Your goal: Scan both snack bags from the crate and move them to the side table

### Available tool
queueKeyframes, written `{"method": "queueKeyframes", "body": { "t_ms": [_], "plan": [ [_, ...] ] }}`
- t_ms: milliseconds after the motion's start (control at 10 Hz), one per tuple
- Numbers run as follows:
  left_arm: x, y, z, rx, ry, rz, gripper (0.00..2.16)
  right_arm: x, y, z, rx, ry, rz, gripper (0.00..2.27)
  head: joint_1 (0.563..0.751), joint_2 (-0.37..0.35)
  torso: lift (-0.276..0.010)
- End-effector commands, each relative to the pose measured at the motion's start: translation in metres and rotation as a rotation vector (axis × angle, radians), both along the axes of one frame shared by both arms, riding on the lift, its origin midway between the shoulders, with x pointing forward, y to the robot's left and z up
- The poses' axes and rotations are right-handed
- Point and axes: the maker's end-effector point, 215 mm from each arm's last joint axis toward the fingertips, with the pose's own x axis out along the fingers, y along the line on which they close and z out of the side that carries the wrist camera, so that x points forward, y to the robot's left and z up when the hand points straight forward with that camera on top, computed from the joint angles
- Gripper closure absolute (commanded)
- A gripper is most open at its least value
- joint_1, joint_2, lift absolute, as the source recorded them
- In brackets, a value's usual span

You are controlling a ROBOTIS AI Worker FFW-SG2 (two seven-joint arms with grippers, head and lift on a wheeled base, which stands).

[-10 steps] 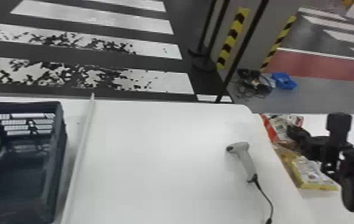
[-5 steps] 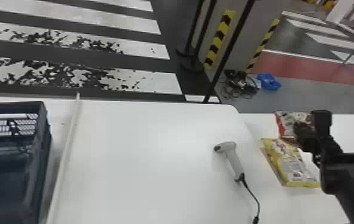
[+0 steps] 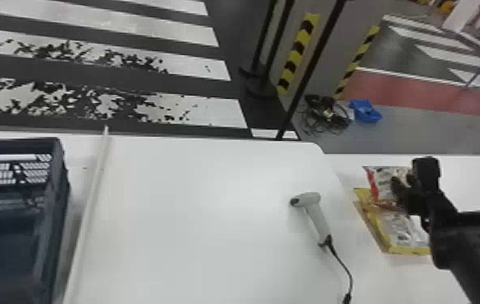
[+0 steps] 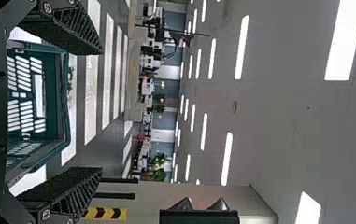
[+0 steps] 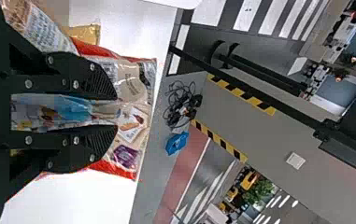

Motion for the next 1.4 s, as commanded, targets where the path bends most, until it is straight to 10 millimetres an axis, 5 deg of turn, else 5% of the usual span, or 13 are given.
{"method": "queueKeyframes", "body": {
  "t_ms": [0,100,300,800,1100,1300],
  "plan": [
    [-0.003,0.001,0.002,0.003,-0.005,0.002,0.11,-0.014,-0.002,-0.013,0.026,0.005,-0.015,0.0,0.695,-0.35,-0.095],
    [-0.003,0.0,0.004,0.002,-0.009,0.0,0.11,-0.023,0.001,-0.014,0.054,-0.025,-0.018,0.0,0.695,-0.35,-0.095],
    [-0.004,-0.003,0.01,0.0,-0.016,-0.005,0.11,-0.041,0.04,-0.004,0.209,-0.1,0.015,0.01,0.695,-0.35,-0.095],
    [0.008,-0.028,0.008,0.001,0.059,-0.014,0.11,-0.034,0.295,0.077,0.469,-0.35,0.314,0.06,0.695,-0.321,-0.095],
    [0.009,-0.043,0.006,0.014,0.099,-0.003,0.11,-0.037,0.437,0.103,0.515,-0.397,0.452,0.07,0.695,-0.153,-0.095],
    [0.006,-0.052,-0.002,0.014,0.131,0.011,0.1,-0.066,0.507,0.124,0.478,-0.462,0.512,0.07,0.695,-0.039,-0.095]
  ]
}}
